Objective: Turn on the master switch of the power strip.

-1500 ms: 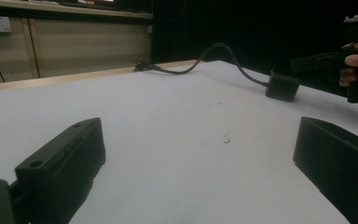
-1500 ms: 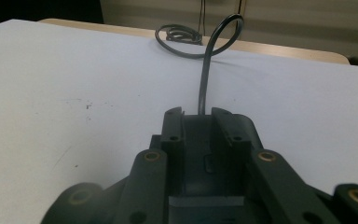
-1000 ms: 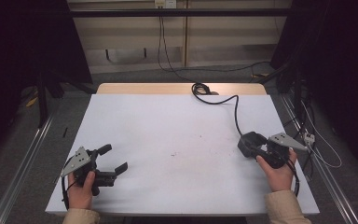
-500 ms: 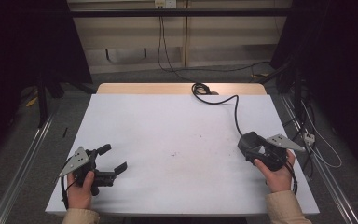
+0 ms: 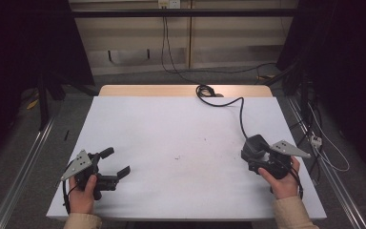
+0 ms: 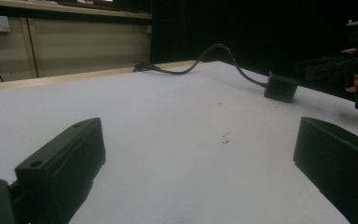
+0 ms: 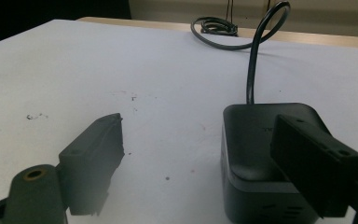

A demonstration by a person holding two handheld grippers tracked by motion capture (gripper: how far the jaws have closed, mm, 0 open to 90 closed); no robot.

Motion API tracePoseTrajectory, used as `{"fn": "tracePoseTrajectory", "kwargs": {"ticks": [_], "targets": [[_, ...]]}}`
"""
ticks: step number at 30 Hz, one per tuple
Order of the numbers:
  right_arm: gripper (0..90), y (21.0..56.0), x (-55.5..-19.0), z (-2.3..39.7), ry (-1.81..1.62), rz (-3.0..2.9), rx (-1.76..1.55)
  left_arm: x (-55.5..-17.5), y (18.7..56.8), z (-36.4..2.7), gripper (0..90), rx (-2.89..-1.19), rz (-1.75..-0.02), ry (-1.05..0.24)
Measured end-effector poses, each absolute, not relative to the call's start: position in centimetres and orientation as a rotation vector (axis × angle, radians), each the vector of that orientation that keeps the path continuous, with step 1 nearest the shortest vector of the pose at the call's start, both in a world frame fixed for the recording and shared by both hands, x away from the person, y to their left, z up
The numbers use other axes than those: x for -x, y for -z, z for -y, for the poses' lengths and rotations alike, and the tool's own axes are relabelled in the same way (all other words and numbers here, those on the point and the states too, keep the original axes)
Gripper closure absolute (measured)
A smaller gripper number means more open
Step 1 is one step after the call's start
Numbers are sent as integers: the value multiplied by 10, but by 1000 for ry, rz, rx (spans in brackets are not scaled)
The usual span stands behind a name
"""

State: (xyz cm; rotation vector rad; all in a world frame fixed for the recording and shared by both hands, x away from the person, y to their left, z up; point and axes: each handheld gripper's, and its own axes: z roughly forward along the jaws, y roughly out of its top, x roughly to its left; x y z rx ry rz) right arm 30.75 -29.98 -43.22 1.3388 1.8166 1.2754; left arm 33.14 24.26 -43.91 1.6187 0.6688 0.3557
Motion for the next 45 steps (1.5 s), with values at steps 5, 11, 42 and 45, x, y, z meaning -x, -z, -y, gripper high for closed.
{"fn": "tracePoseTrajectory", "kwargs": {"ticks": [5, 11, 42, 45], "targets": [[159, 432, -305, 300, -1290, -1821, -1345, -331, 439, -243, 18, -1615, -668, -355], [148, 434, -303, 298, -1305, -1842, -1340, -332, 439, -244, 18, -1614, -667, -355], [133, 440, -286, 299, -1319, -1908, -1288, -331, 439, -244, 18, -1614, -675, -359], [133, 440, -284, 300, -1318, -1910, -1285, -330, 439, -244, 18, -1615, -674, -357]]}}
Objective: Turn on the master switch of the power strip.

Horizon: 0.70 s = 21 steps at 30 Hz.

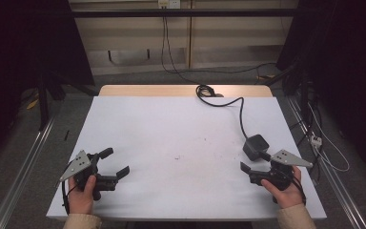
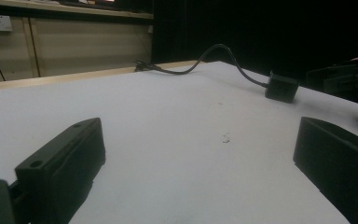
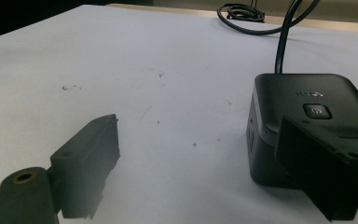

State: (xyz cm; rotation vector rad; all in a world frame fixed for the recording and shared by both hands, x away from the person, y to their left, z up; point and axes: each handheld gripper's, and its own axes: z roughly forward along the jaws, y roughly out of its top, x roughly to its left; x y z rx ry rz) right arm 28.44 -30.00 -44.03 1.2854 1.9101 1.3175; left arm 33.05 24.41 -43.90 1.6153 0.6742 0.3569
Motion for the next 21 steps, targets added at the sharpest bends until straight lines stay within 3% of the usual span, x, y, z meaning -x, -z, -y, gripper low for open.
{"fn": "tracePoseTrajectory", "kwargs": {"ticks": [21], "targets": [[130, 445, -272, 311, -1299, -1919, -1274, -330, 439, -243, 18, -1621, -675, -355]]}}
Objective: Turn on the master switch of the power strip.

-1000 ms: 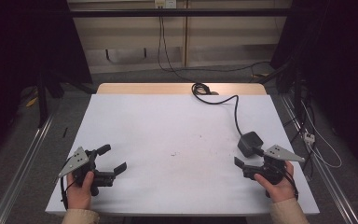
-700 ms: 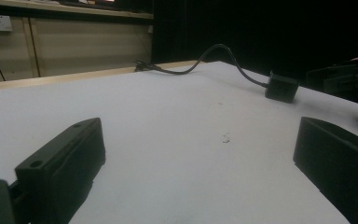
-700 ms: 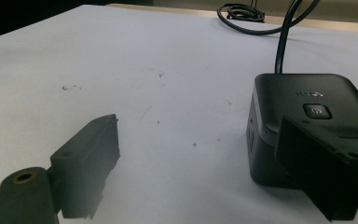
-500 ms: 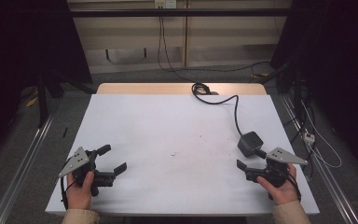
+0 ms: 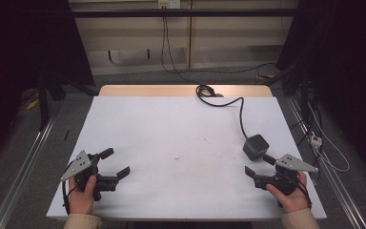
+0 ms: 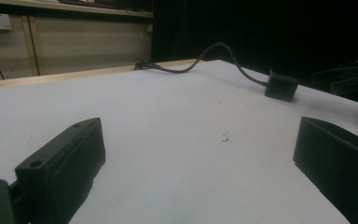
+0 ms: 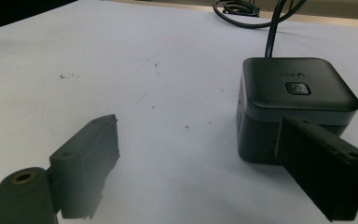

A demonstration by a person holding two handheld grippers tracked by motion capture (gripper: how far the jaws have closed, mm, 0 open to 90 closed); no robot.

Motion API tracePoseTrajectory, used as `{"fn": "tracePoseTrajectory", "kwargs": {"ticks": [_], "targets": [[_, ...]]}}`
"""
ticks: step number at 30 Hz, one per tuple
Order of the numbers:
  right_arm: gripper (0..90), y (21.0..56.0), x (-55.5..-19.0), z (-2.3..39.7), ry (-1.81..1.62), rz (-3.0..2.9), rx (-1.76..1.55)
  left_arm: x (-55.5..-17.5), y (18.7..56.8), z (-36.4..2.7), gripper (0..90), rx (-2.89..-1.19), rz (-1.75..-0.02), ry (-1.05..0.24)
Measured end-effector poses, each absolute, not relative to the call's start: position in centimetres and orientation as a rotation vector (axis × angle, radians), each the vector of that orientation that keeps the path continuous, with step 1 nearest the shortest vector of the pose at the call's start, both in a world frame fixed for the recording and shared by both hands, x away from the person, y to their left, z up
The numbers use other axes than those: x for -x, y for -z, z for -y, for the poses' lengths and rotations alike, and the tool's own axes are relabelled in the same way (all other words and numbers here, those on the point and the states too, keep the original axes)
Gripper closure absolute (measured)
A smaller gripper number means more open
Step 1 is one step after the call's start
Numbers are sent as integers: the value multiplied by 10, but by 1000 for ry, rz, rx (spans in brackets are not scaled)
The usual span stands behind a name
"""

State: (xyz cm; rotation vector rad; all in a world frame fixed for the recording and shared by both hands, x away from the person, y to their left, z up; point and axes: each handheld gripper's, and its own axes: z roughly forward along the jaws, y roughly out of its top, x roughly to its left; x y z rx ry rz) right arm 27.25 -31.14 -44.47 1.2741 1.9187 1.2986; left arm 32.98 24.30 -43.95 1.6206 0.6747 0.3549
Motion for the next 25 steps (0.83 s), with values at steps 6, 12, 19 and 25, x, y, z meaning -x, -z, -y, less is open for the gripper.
{"fn": "tracePoseTrajectory", "kwargs": {"ticks": [6, 12, 19, 25], "targets": [[129, 446, -269, 314, -1300, -1919, -1275, -330, 440, -243, 18, -1620, -676, -354], [127, 447, -267, 316, -1309, -1913, -1283, -329, 440, -243, 18, -1624, -678, -353], [126, 448, -264, 317, -1309, -1917, -1282, -329, 440, -242, 18, -1620, -685, -345], [119, 449, -262, 318, -1309, -1917, -1286, -329, 441, -242, 18, -1620, -692, -337]]}}
